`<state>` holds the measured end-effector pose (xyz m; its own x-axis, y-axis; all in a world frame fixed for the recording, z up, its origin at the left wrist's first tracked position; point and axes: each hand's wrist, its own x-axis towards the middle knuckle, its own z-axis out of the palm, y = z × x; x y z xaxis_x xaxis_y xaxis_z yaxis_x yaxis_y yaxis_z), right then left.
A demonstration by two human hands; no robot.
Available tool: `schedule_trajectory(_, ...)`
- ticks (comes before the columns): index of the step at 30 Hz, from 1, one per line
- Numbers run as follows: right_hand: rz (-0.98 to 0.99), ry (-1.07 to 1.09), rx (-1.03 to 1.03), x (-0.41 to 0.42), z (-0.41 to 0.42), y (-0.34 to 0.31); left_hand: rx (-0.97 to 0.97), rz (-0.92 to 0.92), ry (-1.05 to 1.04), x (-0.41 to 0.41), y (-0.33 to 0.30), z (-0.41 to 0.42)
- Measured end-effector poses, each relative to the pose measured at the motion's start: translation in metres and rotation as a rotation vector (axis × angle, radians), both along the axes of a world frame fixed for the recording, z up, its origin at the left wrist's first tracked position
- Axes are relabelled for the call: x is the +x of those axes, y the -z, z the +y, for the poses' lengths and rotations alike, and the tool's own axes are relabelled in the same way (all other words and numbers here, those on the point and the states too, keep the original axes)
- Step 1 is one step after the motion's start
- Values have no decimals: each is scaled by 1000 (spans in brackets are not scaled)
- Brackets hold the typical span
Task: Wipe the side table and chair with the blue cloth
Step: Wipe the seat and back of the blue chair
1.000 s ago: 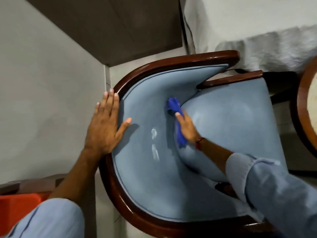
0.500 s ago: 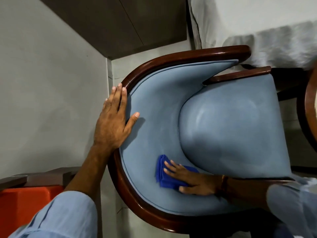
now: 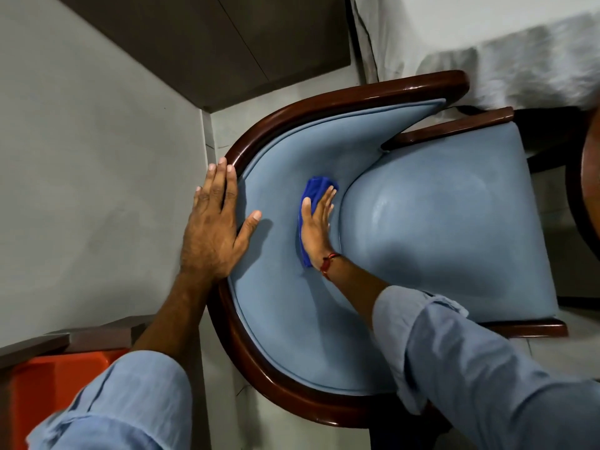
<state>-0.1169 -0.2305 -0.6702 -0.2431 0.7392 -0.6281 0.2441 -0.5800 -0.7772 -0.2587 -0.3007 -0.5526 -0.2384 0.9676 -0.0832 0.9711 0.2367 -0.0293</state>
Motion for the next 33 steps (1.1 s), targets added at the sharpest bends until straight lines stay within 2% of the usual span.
schedule_trajectory(2, -35, -33, 52, -1, -9, 4, -2, -7, -3, -1, -1, 1)
schedule_trajectory(5, -95, -211, 130, 18, -49, 14, -3, -17, -4, 4, 2, 0)
schedule_trajectory(7, -76, -407, 184, 44, -84, 20, -11, -27, -7, 8, 3, -4)
schedule_trajectory(12, 19, -1062, 380, 136, -141, 34, -46, -35, -3, 13, -1, -9)
schedule_trajectory(15, 112, -1198, 431, 160, -147, 33, -63, -37, 4, 13, -5, -7)
schedule_trajectory(20, -6, -993, 398, 117, -140, 14, -53, -27, 26, 15, -8, 1)
schedule_trajectory(22, -81, -836, 331, 92, -125, 5, -53, -23, 34, 18, -6, 3)
schedule_trajectory(26, -110, -484, 143, 46, -68, -14, -28, -27, 47, 17, -7, 21)
schedule_trajectory(30, -14, -157, -2, 22, -21, -13, -7, -43, 51, 12, -5, 27)
schedule_trajectory(33, 160, 155, -136, 14, -8, -3, -26, -39, 44, 3, -1, 20)
